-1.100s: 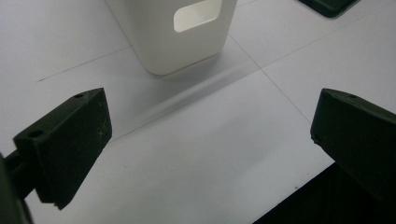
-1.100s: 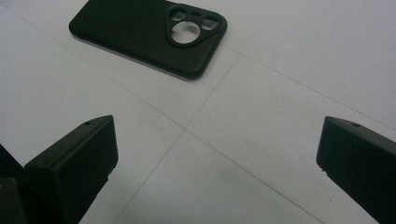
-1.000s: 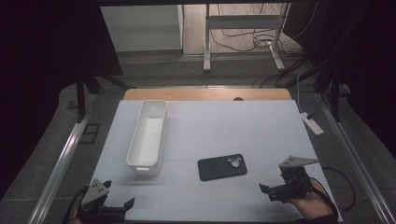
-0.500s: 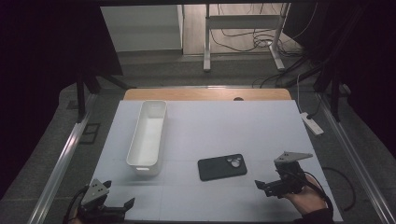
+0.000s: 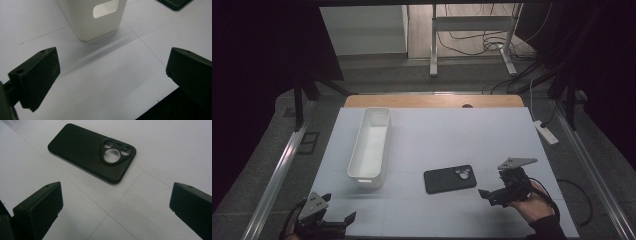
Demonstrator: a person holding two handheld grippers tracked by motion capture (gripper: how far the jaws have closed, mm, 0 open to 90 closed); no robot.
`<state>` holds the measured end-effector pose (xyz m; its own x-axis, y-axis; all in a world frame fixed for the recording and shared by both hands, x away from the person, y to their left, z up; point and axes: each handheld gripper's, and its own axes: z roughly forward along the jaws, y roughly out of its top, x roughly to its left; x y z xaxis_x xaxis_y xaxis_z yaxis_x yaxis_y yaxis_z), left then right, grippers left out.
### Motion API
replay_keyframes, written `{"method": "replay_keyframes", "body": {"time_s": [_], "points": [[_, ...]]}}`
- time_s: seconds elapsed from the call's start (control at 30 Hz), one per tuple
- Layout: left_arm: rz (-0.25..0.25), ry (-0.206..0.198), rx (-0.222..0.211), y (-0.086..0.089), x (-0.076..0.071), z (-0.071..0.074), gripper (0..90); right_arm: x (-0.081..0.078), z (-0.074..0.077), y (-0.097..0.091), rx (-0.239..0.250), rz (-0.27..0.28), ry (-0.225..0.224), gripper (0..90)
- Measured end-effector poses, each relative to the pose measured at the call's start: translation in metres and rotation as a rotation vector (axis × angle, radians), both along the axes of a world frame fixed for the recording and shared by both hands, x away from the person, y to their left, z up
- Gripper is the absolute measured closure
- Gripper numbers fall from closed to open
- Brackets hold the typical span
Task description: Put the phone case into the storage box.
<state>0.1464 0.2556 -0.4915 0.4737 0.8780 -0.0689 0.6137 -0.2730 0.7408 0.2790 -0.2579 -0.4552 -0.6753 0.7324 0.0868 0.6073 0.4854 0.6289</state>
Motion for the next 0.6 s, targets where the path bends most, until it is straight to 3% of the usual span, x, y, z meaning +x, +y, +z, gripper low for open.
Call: {"method": "replay_keyframes", "body": {"time_s": [0.6], "points": [[-0.005,-0.001,0.004,-0.001,0.0,0.0,0.4,0.011,0.0,0.017,-0.004,0.016,0.008,0.0]]}}
